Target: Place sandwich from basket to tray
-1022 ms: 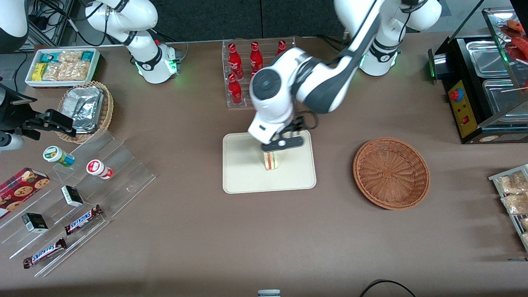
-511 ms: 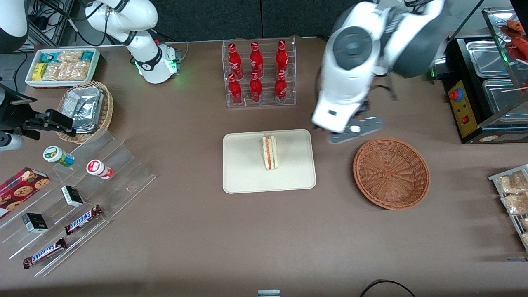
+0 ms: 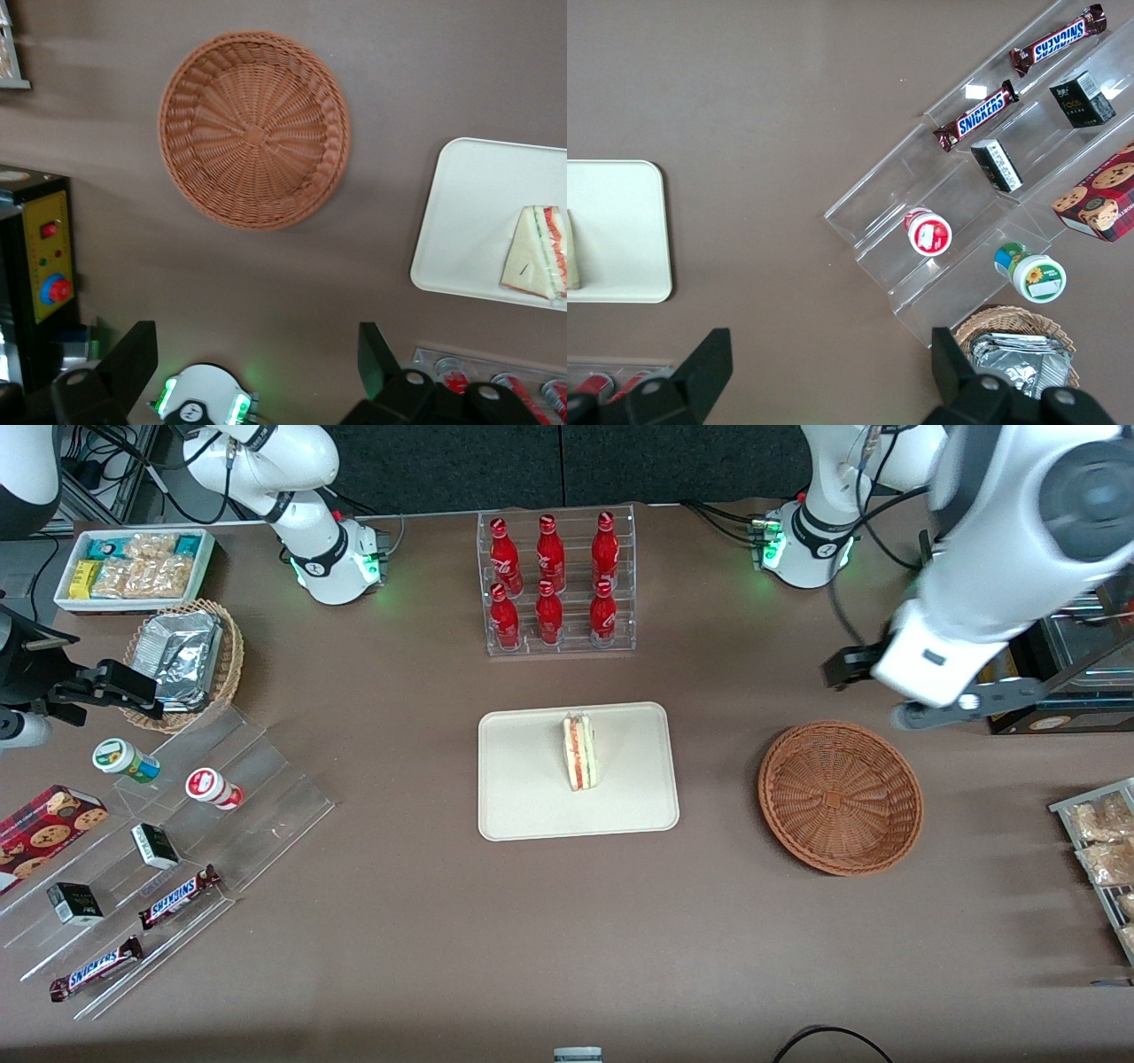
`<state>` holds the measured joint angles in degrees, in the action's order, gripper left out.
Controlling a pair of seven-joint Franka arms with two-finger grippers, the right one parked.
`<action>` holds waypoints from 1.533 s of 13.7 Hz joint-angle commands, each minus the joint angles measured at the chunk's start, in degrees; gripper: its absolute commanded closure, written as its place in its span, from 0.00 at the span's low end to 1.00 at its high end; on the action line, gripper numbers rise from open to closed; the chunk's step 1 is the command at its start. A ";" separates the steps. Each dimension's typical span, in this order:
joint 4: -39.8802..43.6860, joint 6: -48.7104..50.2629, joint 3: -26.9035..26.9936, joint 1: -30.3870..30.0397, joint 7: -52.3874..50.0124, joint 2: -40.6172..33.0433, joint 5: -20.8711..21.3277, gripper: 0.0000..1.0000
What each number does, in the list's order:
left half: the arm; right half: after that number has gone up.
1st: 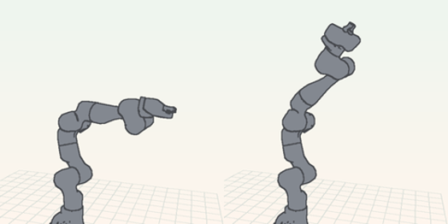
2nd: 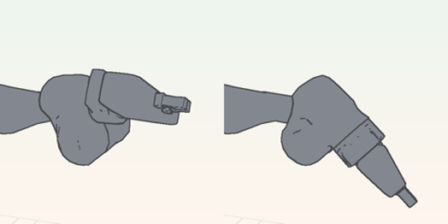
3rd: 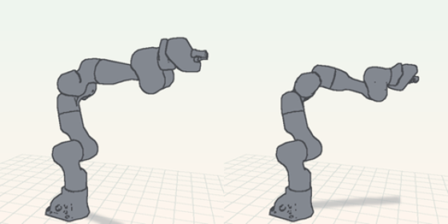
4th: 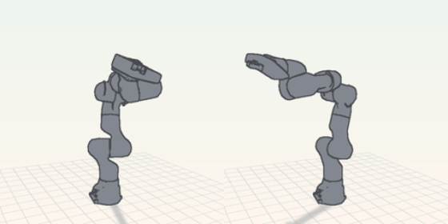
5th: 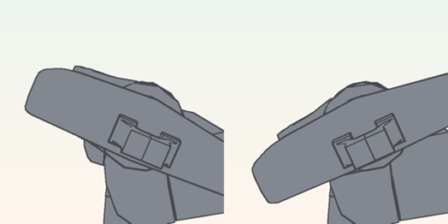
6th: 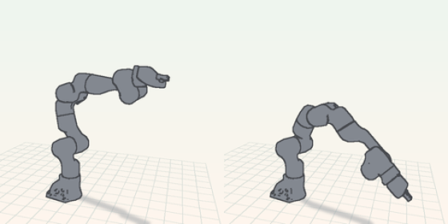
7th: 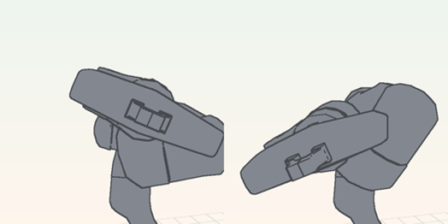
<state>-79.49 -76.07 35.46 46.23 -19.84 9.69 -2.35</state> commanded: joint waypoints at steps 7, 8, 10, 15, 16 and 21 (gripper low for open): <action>-0.93 5.31 -18.77 -26.37 11.48 -5.81 -2.32 0.00; -1.37 5.40 -26.33 -33.85 11.66 -7.04 -1.96 0.00; -2.94 5.66 -31.94 -39.89 12.01 -8.36 -1.00 0.00; -4.19 6.19 -32.12 -40.08 16.59 -9.68 1.11 0.00; -3.92 6.19 -32.12 -40.08 16.50 -9.42 1.12 0.00; -2.78 5.49 -32.30 -40.08 17.11 -8.89 4.61 0.00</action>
<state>-82.22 -70.20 4.29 7.06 -4.02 1.63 -0.16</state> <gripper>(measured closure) 0.000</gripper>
